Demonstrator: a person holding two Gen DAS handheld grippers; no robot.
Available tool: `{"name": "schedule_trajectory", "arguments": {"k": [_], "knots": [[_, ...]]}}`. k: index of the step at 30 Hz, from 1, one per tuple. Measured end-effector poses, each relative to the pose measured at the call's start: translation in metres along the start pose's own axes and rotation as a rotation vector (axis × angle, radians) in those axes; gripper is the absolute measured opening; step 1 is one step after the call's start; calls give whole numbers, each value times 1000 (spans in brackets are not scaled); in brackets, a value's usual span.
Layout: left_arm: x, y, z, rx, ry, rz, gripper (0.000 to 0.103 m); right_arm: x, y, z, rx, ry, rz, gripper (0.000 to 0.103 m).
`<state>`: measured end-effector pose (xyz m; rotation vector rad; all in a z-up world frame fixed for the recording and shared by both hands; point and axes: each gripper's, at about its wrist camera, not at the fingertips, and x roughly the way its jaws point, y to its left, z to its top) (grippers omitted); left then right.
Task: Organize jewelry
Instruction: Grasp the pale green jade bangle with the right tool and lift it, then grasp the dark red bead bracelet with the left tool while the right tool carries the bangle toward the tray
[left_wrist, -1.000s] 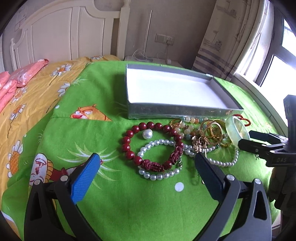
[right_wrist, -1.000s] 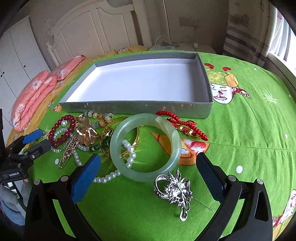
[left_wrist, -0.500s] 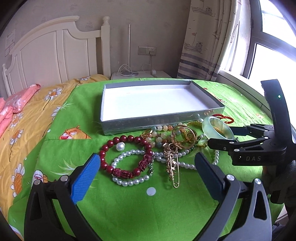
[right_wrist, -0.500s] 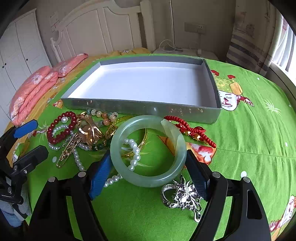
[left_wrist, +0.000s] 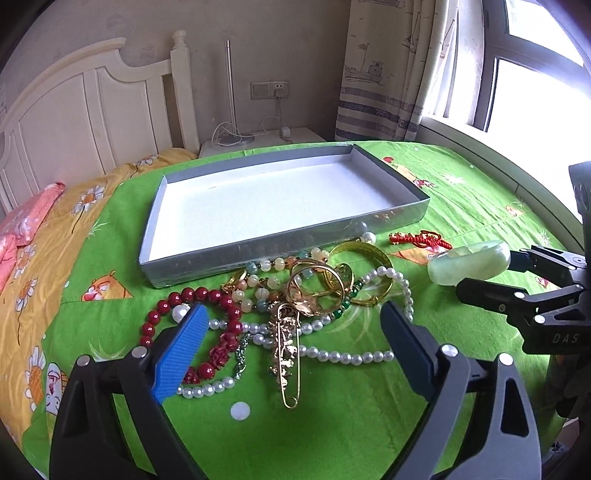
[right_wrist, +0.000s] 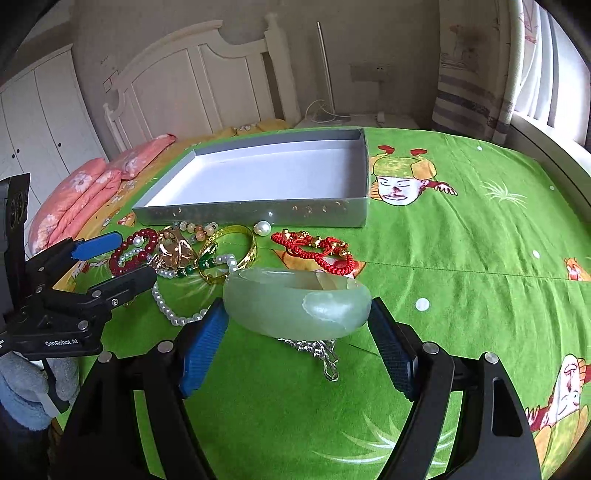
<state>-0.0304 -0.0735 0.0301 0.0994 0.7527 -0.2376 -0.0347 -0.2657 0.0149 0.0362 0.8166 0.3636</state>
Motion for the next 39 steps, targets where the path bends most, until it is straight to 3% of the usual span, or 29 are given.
{"name": "schedule_trajectory", "arguments": {"k": [8,11,18,19,22,27,33,38,39], "knots": [[-18,17,-23,-45,-2,18,93,1,-5,-16,-27,103,4,77],[-25,33,-32,-80,8,23,93,8,2,-15,-51,124,-7,90],[-31,73,-45,-205,48,-49,93,14,7,-12,-79,135,-33,93],[-28,76,-45,-220,60,-64,93,14,8,-12,-88,133,-57,85],[-18,80,-44,-237,112,-81,93,14,11,-12,-114,125,-81,81],[-15,83,-40,-240,111,-51,93,-2,5,-11,-86,33,-64,80],[-7,112,-26,-352,98,-60,92,-14,-2,-6,-42,-42,-41,80],[2,124,-14,-379,127,-55,79,-21,-2,-5,-27,-71,-19,80],[3,130,-14,-404,131,-64,68,-22,-2,-5,-25,-77,-15,80]]}}
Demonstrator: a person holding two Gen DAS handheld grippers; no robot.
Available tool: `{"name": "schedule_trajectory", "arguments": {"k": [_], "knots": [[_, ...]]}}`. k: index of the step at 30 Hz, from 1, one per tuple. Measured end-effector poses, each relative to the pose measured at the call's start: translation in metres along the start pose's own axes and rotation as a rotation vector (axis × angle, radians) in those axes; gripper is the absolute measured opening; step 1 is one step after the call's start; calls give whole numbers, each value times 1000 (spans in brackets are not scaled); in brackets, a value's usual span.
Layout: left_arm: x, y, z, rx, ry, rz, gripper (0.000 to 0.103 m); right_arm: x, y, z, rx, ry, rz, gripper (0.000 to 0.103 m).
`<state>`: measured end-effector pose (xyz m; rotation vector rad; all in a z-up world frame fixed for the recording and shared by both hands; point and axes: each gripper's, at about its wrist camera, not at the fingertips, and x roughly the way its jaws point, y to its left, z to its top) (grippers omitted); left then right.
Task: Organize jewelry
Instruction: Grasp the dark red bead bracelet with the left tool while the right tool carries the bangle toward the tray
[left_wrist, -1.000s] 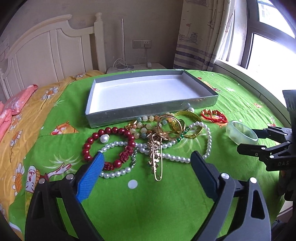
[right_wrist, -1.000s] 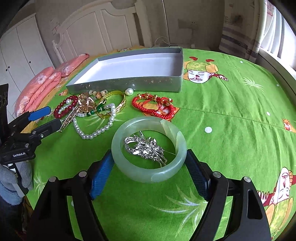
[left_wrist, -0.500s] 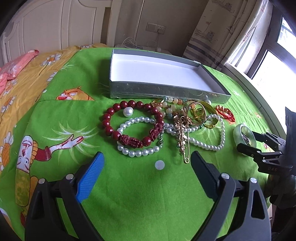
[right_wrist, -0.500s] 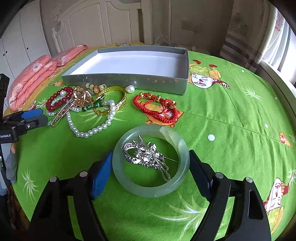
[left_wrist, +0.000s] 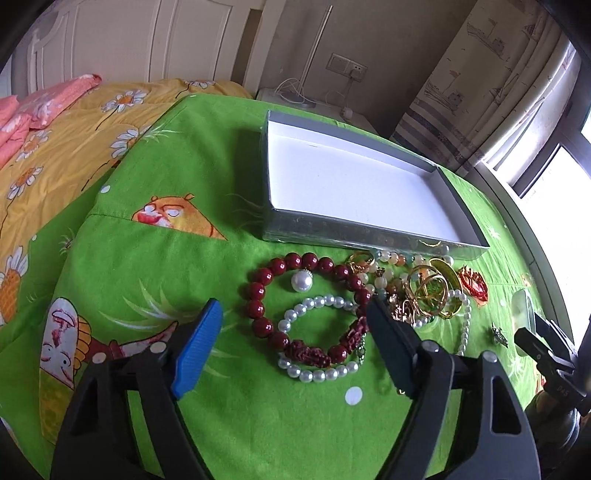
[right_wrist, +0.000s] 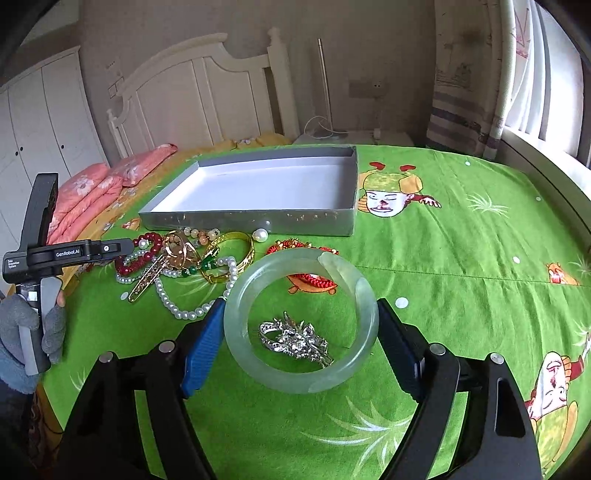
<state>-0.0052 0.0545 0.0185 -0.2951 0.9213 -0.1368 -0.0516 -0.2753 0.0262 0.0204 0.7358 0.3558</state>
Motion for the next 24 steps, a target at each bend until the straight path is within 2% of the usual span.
{"name": "schedule_trajectory", "arguments": {"k": [1,4,6,8,9,10,13,16,19,24], "knots": [[1,5,1,-25,10,-15,57,-1,0,0,2,-6,1,80],[1,17,5,-66,18,-17,45,-2,-2,-1,10,-10,7,80],[2,18,7,-68,30,-2,39,-2,-3,-1,16,-13,10,80],[4,13,10,-28,48,34,37,-3,-3,-1,18,-19,10,80],[6,9,10,2,55,69,31,-4,-3,-1,19,-24,11,80],[8,5,10,30,62,115,10,-5,-3,-1,20,-26,15,80],[8,-2,9,75,59,141,11,-9,-1,-1,17,-35,22,80],[-7,-9,8,91,-13,157,11,-14,-1,1,17,-47,25,80],[-26,-20,11,103,-72,132,11,-17,-2,3,17,-60,26,80],[-52,-51,24,161,-119,88,11,-20,3,7,9,-69,31,80]]}}
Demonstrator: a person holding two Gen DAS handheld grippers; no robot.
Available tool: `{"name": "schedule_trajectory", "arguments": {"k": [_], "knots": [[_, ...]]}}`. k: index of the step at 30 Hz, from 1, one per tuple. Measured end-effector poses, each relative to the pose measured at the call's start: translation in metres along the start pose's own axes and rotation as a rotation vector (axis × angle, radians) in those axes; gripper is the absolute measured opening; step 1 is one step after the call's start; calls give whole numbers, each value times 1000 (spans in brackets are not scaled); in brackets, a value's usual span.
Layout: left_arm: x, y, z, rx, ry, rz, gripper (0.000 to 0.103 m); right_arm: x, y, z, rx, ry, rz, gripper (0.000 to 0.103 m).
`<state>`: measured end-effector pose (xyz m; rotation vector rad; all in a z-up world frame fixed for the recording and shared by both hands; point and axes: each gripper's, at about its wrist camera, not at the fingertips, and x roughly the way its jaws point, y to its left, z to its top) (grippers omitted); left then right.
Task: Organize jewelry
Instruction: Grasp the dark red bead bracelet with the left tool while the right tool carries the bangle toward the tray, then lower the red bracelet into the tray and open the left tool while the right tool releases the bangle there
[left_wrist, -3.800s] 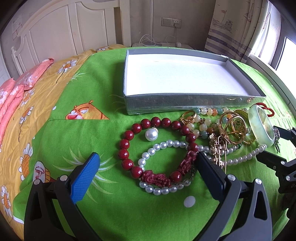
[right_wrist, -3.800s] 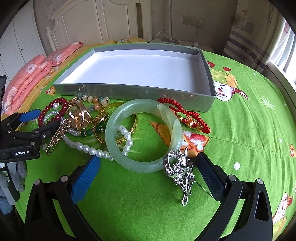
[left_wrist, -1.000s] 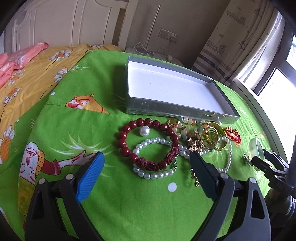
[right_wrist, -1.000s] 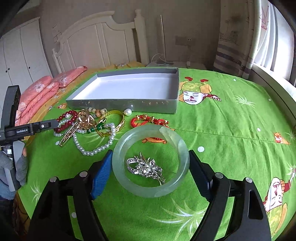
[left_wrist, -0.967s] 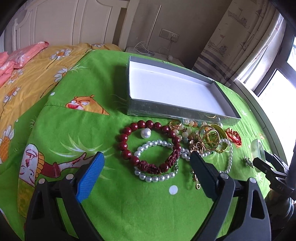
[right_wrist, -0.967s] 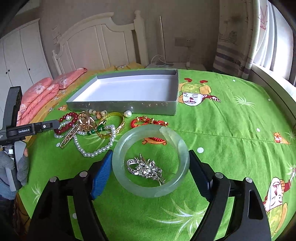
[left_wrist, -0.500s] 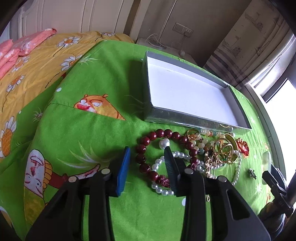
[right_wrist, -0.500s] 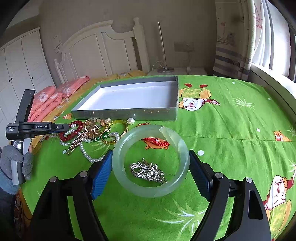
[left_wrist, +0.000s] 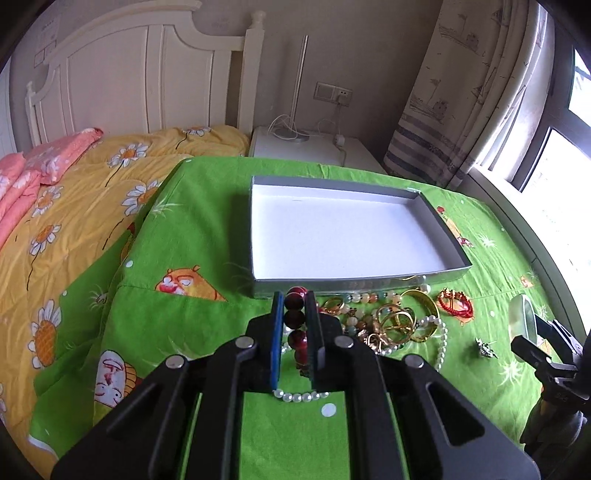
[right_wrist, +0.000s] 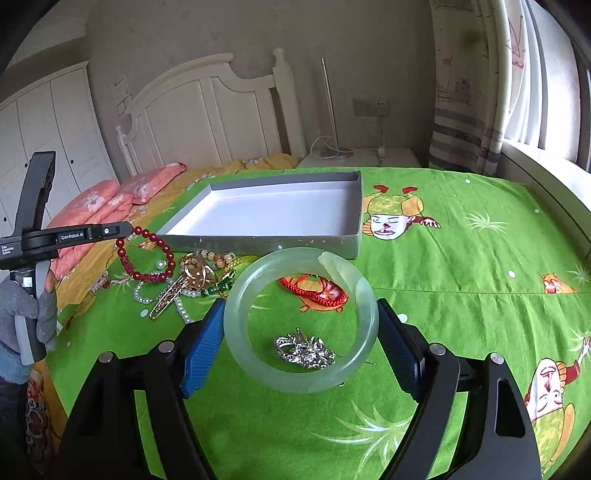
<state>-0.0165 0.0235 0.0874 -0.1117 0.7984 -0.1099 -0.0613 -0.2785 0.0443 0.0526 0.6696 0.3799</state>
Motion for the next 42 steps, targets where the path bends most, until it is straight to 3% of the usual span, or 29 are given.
{"name": "schedule_trajectory", "arguments": {"k": [5,16,42], "knots": [[-13,-26,13,56,-30,0,11,4,1,0,-6,12,1,80],[-16,-46,38,129,-45,26,11,15,7,9,-42,32,3,80],[51,-94,97,215,-1,52,11,94,4,89,-72,109,-15,80]]}}
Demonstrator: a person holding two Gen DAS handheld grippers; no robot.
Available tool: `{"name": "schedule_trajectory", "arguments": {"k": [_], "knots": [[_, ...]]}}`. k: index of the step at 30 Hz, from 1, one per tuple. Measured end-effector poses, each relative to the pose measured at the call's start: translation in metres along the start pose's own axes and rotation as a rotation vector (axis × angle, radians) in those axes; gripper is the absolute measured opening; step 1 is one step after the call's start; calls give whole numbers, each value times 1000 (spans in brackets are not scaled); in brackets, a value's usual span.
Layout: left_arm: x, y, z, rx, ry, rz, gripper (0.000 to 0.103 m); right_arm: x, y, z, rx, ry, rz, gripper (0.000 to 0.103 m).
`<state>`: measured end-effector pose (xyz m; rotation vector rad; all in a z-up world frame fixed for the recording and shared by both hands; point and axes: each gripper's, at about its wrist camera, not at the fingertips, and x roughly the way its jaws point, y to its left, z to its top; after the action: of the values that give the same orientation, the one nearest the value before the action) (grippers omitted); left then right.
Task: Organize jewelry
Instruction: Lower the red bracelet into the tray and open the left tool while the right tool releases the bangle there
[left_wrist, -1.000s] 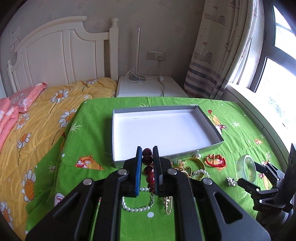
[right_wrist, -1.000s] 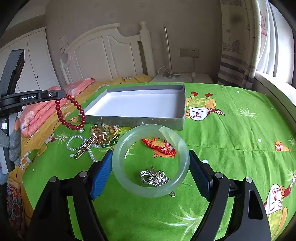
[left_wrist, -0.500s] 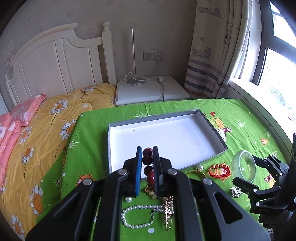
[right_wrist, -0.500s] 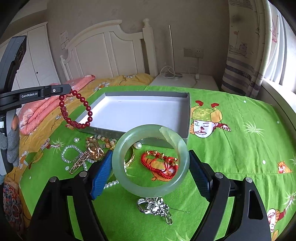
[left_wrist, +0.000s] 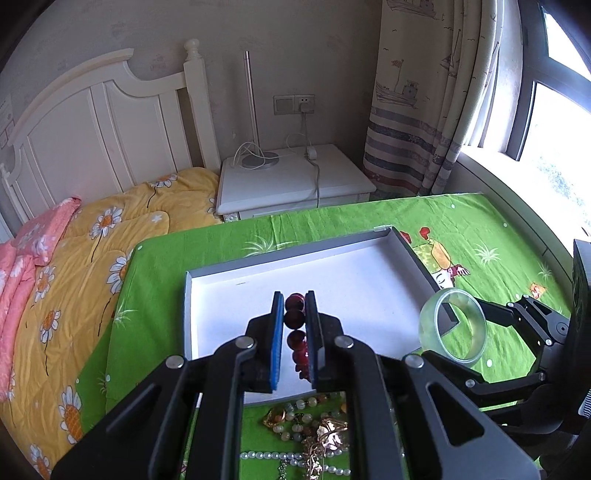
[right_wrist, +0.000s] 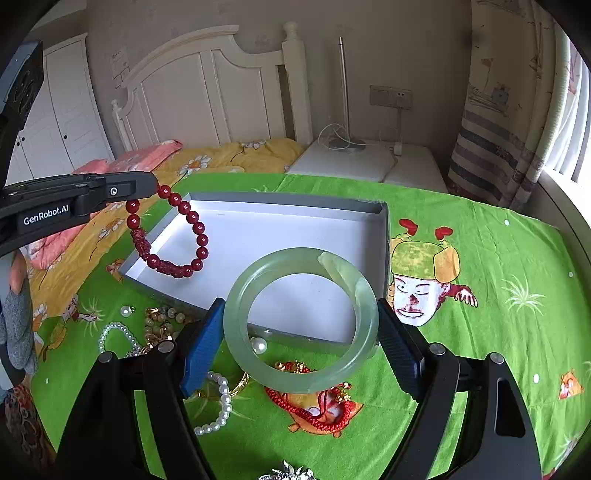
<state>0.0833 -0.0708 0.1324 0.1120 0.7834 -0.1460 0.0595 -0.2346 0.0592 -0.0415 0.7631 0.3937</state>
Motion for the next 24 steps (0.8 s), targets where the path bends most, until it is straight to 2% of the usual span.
{"name": "schedule_trajectory", "arguments": {"k": [7,11,21,23,24], "knots": [[38,-5,6,10,44,37,11,33,-9,16,27,61,-11,80],[58,8,5,-10,70,69,11,48,-7,20,27,87,-19,80],[78,42,-5,-52,103,134,11,76,-8,31,41,141,-49,81],[80,47,-8,-62,113,136,16,72,-11,36,57,115,-47,81],[81,49,-10,-68,117,139,30,69,-12,38,63,106,-45,84]]}}
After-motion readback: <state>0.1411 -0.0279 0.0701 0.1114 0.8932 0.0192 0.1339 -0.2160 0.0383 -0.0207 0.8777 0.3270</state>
